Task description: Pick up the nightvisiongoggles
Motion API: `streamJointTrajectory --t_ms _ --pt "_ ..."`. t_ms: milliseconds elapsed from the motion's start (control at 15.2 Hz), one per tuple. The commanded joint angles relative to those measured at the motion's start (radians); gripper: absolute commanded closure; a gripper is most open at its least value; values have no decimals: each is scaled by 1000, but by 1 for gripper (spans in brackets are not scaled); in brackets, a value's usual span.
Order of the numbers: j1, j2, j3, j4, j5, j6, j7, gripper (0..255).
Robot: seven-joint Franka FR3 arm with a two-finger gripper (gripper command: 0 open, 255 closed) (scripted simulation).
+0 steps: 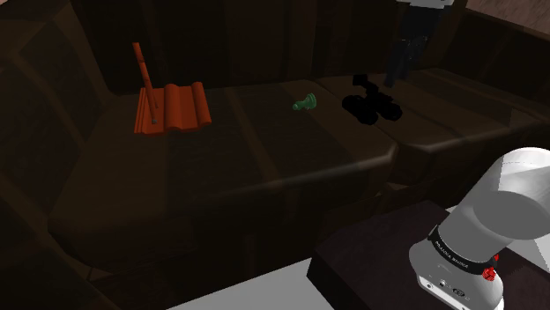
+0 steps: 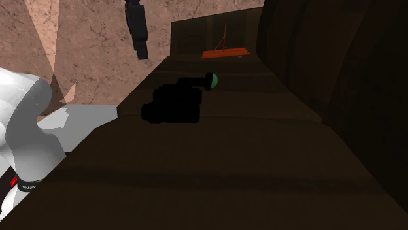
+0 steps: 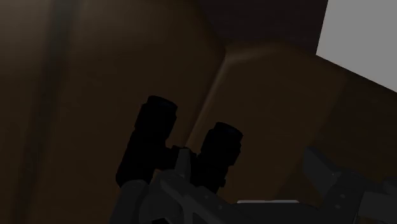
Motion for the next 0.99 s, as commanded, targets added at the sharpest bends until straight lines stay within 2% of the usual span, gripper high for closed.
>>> streamJointTrajectory --t_ms 0,528,924 --pt "0 0 0 0 0 0 0 0" --pt "-142 209 11 74 -31 200 297 0" --pt "-142 205 9 -10 -32 280 298 0"
